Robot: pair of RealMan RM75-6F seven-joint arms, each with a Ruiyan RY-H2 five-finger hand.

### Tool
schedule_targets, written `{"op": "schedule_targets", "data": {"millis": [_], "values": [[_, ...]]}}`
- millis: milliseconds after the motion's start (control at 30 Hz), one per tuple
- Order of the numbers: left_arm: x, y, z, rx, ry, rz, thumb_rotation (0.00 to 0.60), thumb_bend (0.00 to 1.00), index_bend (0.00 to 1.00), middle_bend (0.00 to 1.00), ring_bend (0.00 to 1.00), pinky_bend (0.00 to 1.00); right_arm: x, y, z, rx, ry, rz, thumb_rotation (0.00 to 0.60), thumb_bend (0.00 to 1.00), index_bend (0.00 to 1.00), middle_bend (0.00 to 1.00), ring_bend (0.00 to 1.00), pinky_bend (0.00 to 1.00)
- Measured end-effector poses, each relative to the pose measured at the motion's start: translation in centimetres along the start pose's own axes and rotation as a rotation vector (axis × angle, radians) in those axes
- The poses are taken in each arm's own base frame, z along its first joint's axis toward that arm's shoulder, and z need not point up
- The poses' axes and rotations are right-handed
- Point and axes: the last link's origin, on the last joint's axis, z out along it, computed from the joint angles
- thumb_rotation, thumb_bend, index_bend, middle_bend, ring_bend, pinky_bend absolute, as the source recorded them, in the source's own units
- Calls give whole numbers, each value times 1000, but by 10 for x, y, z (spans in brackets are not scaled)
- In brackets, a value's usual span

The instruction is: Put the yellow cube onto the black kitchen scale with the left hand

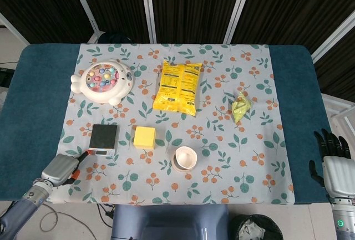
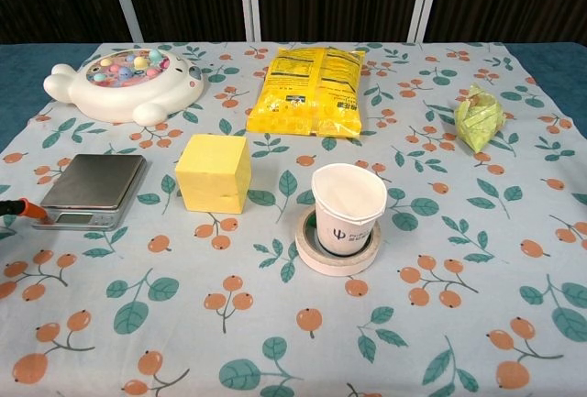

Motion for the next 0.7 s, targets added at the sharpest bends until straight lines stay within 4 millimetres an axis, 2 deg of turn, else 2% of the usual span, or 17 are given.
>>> {"op": "schedule_targets", "data": {"millis": [700], "values": [[-9, -7, 2, 24, -28, 6, 600, 530, 125, 576, 509, 564, 1, 1, -1, -9, 4, 4, 600, 560, 0, 26, 3, 11]]}}
